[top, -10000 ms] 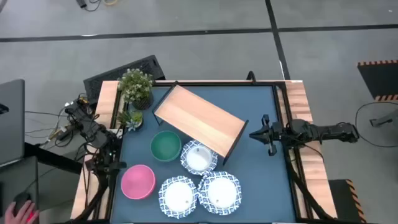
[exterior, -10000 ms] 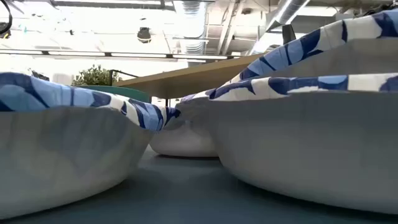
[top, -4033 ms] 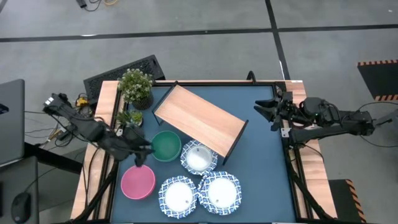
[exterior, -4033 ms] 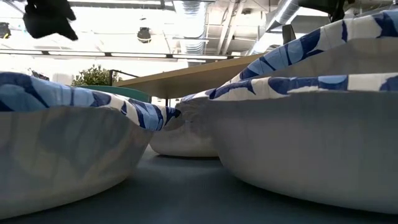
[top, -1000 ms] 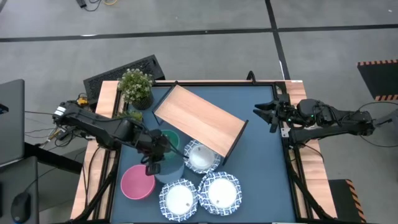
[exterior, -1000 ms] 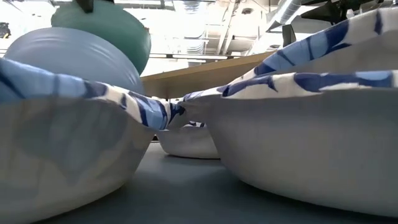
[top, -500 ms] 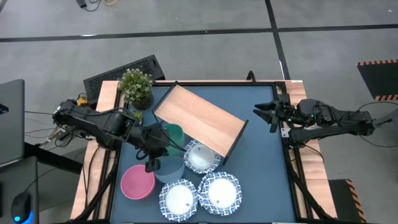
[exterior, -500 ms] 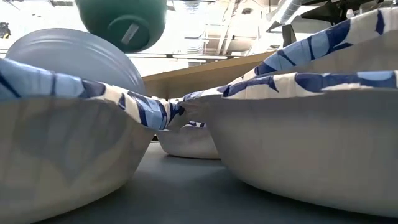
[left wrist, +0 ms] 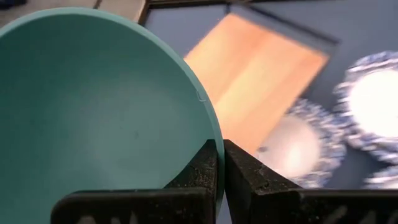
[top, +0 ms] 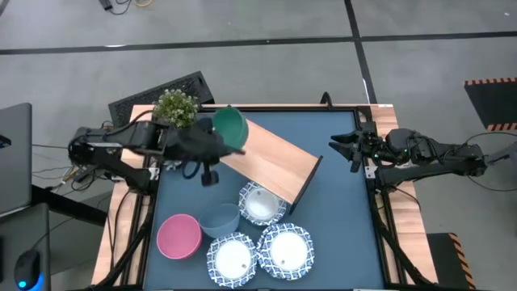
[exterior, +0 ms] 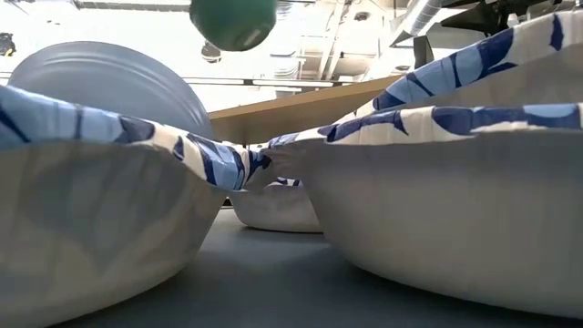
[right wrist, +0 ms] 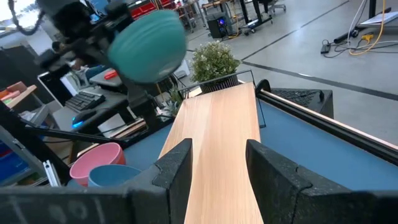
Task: Place and stack bowls onto a shelf
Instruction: Put the green bowl on the shelf
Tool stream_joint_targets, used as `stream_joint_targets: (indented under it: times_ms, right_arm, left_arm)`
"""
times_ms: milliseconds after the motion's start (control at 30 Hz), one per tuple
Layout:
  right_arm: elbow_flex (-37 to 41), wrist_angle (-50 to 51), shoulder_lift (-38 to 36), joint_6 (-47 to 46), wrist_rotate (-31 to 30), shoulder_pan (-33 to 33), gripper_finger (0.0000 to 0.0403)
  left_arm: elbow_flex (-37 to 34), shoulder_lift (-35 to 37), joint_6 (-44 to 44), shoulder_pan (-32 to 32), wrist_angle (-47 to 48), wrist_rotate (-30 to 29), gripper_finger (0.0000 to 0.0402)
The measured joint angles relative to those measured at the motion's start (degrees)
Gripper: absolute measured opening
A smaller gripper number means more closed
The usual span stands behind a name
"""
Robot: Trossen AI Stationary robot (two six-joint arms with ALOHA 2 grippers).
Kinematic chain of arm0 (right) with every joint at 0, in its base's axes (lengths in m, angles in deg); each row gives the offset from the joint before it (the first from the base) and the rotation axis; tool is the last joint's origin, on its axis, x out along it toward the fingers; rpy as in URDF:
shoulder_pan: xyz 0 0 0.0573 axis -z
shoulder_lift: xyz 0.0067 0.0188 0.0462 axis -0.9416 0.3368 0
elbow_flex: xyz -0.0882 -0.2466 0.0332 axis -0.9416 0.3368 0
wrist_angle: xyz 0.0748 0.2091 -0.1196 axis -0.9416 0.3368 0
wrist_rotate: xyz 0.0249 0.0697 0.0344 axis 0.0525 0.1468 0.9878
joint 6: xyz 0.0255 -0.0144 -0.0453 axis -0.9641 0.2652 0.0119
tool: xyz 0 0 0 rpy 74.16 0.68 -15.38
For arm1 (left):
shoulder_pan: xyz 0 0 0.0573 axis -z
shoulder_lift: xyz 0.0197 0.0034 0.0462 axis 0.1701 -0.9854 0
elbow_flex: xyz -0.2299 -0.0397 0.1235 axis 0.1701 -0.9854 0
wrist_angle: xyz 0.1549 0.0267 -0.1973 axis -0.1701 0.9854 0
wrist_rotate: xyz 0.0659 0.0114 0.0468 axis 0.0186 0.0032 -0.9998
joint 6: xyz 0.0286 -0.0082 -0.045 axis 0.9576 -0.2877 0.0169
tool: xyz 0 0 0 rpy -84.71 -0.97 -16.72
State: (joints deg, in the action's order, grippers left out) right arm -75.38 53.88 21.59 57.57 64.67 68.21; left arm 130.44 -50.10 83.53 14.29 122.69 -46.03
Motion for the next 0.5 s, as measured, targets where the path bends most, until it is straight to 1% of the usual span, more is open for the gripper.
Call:
stream_joint_targets:
  times_ms: [167, 300, 500]
  right_arm:
    - [0.0, 0.0, 0.0, 0.0, 0.0, 0.0, 0.0177]
    - [0.0, 0.1, 0.0, 0.0, 0.0, 0.0, 0.0177]
    - [0.0, 0.1, 0.0, 0.0, -0.1, 0.0, 0.0177]
  left_arm:
    - [0.0, -3.0, 8.6, -6.0, 0.2, 1.9, 0.0]
    - [0.0, -6.0, 12.2, -10.0, 1.3, 6.7, 0.0]
    - [-0.1, -11.7, 18.9, -13.7, 4.1, 5.8, 0.0]
